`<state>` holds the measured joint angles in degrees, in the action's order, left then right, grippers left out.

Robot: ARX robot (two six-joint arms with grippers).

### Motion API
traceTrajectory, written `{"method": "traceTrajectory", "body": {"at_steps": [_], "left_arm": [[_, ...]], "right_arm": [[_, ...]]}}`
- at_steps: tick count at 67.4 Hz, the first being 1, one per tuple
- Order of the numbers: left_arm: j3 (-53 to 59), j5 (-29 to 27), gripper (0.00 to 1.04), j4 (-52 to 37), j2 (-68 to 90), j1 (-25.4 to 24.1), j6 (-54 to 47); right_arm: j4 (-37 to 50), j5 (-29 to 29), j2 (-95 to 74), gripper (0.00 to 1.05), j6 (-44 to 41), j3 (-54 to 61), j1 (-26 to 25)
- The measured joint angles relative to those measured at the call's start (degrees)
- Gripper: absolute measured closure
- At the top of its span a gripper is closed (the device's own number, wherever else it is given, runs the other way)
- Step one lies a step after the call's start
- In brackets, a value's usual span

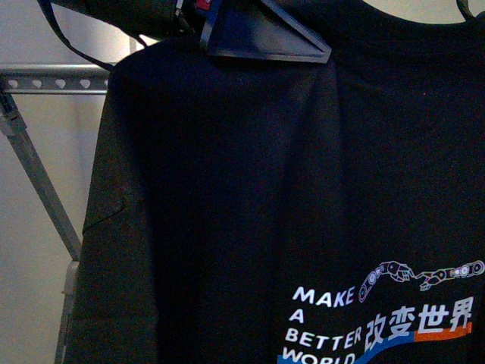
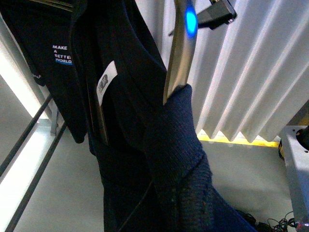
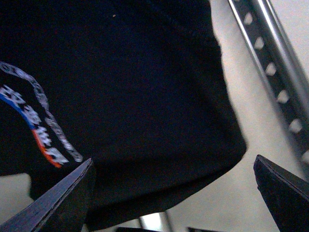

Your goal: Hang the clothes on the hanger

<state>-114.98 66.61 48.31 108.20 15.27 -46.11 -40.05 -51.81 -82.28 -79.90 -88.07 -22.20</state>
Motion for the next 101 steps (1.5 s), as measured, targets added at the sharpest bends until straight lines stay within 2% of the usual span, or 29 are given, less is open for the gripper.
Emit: {"method": "traceTrajectory", "body": {"at_steps": [2, 9, 23, 31, 60, 89, 94, 101], "left_arm": [[0.00, -0.02, 1.00, 0.02, 0.00, -0.02, 0.00], [0.00, -0.07, 1.00, 0.02, 0.00, -0.13, 0.00], [0.00, -0.11, 1.00, 0.00, 0.00, -0.15, 0.00], [0.00, -0.13, 1.00, 0.02, 0.00, -0.15, 0.00], [0.00, -0.07, 1.00, 0.00, 0.00, -0.11, 0.00], [0.00, -0.28, 1.00, 0.02, 0.00, -0.11, -0.02], [0.00, 0.33, 0.88, -0.09, 0.00, -0.09, -0.22], [0.00, 0.81, 0.72, -0.33, -0.37, -0.09, -0.22]], "right_arm": [[-2.75, 2.29, -1.95, 0.07, -4.68, -4.52, 1.70], [-7.67, 6.19, -6.27, 0.07, -11.72, -13.20, 4.90], [-12.92, 12.33, -13.35, 0.07, -16.63, -24.41, 7.91], [-11.80, 14.88, -15.23, 0.07, -17.77, -24.65, 9.18], [-5.20, 14.62, -16.37, 0.08, -15.63, -19.87, 13.97], [2.34, 12.96, -16.39, 0.68, -14.01, -13.73, 12.07], [4.02, 12.15, -16.37, 0.80, -13.35, -13.16, 11.37], [5.01, 11.45, -16.35, 0.91, -13.11, -12.79, 10.21]]}}
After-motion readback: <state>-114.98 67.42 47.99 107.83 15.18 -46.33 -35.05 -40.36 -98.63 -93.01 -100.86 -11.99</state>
